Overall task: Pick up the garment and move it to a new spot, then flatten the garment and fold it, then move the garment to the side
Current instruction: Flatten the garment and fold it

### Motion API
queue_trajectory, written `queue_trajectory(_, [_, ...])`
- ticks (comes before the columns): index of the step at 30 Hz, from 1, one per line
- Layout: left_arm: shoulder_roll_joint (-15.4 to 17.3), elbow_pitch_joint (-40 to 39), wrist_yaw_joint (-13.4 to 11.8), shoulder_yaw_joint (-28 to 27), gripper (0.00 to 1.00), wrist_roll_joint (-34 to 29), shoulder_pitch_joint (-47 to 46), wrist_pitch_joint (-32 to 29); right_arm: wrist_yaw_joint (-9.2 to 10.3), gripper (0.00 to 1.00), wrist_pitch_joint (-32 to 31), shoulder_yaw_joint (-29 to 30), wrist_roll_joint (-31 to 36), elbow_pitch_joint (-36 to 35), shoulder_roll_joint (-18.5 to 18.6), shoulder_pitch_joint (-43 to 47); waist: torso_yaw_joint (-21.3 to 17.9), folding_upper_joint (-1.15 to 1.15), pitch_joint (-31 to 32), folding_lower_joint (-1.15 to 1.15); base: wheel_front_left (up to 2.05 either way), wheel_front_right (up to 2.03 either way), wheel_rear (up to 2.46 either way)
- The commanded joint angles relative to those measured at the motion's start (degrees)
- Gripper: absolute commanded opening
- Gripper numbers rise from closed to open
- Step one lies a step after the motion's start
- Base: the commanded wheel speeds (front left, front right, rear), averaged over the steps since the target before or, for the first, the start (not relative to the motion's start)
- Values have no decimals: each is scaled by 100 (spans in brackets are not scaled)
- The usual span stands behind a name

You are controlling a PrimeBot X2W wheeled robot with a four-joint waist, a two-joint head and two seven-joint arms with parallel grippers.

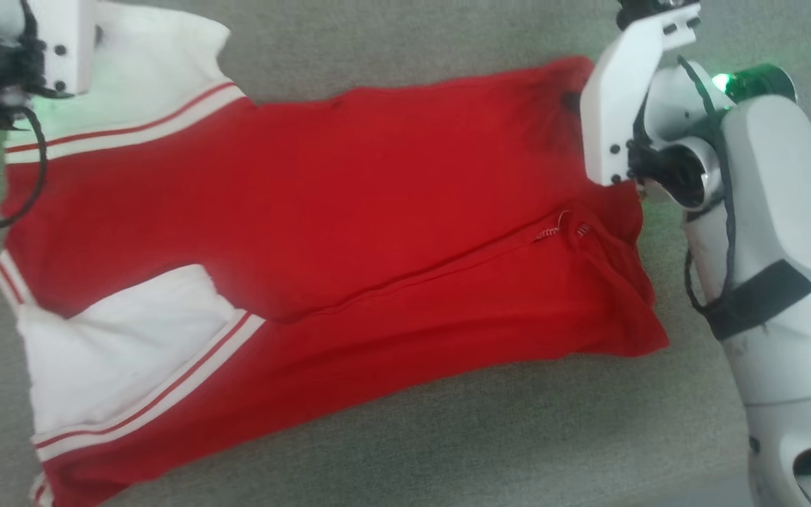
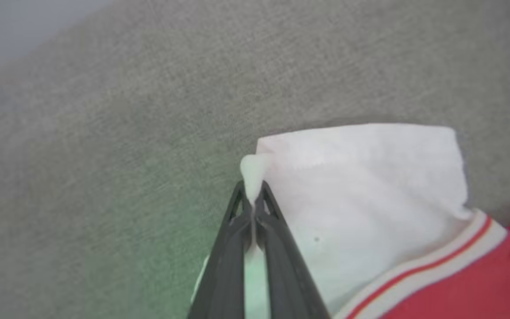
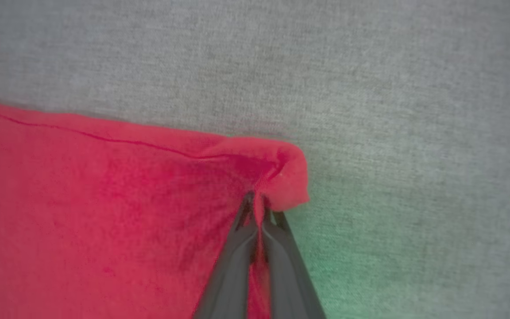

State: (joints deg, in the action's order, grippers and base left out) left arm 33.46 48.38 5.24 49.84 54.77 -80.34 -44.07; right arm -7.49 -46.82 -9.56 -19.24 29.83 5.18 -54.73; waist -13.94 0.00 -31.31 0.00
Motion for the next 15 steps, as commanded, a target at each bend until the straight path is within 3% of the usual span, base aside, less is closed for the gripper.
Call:
queue_trajectory(1, [-26,-60,21,45,0,-44,73,-35,-1,0,4,-34,35,0,102,211,162,0,211,0,0,0,0])
queue_trajectory(7, [-25,-602,-165,212,0,-41,339,-363,-1,0,38,12,-83,-551,448,719,508,0,718,0,0,0,0])
queue_trajectory(14, [376,-2295,-834,293,0,107,1067,-832,-2,0,-302,342,-132,-1483,803,1665,880,0,1208,0,0,0,0])
queue_trajectory(15, [376,-2295,-834,293,0,107,1067,-832,-2,0,-302,342,-132,-1483,803,1665,880,0,1208,0,0,0,0])
